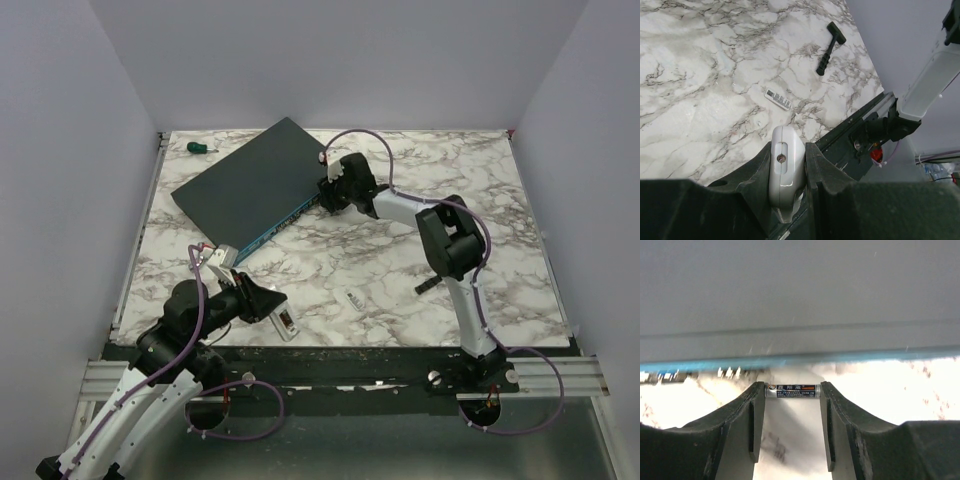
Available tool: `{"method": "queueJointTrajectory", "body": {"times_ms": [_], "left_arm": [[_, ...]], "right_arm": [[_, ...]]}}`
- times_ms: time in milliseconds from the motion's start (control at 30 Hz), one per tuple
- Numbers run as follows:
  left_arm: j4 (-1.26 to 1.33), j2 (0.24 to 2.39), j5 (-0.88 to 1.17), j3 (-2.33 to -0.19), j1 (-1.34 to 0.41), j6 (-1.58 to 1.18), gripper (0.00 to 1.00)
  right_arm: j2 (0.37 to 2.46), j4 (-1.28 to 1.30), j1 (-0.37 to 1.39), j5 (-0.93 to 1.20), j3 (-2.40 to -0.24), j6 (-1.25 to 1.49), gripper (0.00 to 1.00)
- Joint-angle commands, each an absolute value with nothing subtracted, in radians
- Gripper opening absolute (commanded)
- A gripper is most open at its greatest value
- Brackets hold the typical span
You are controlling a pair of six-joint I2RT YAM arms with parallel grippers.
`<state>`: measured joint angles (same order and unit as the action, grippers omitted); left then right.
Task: Load the batteries into the remote control
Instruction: Pick up the battery from the center of the board, then place the battery at the center of the board.
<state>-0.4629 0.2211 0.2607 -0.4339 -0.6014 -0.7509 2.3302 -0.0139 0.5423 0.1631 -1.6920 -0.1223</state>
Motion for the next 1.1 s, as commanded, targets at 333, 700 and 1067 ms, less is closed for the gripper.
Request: {"method": "queueJointTrajectory", "body": {"times_ms": [333,700,1067], "left_arm": [[-0.489,0.212,0.235,-0.494,-0.59,-0.737,0.0],[-0.442,0.254,0.263,-0.486,-0.59,-0.75,0.0],[-0.404,0.268,0.273,-0.474,-0.591,-0.769,0.0]], "right_arm": [[1.785,0.029,0.629,0.142,-1.109,0.085,0.41],[1.576,0.238,0.788,-0.099,-0.826,0.274,0.41],[1.579,0.275,0.815,-0.163,-0.828,0.319,0.64]]}}
